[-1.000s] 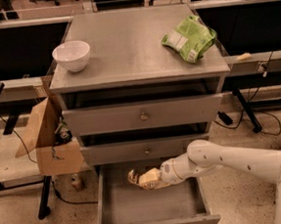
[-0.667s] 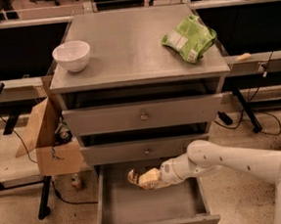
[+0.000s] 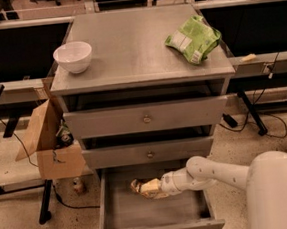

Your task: Place orange can into bottom drawer

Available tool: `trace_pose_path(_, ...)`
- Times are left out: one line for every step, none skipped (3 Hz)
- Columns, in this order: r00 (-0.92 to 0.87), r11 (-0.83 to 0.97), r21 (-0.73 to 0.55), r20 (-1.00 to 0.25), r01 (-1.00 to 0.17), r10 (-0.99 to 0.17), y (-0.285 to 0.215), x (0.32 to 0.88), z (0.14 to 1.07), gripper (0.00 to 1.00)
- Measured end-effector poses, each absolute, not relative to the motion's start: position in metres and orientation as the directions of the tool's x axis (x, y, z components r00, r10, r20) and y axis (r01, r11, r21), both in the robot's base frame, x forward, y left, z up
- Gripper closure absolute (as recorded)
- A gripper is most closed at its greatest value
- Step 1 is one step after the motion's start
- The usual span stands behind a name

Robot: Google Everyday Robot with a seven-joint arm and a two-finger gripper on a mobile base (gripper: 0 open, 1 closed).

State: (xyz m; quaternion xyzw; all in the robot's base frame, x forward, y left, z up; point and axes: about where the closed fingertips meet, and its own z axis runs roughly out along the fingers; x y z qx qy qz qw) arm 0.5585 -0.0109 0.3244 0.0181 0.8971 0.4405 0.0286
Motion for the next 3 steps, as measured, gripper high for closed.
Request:
trace_pose_path(-0.993, 0.573, 0.816, 0.010, 0.075, 0.115, -0.001, 0.573, 0.265, 1.00)
trace_pose_path(-0.990, 0.628, 0.769, 0.042, 0.117, 0.133, 0.007, 0.583, 0.226, 0.81)
trace_pose_path(-0.986, 0.681, 0.717, 0.062, 0.152, 0.154, 0.008, 0.587, 0.207, 0.58)
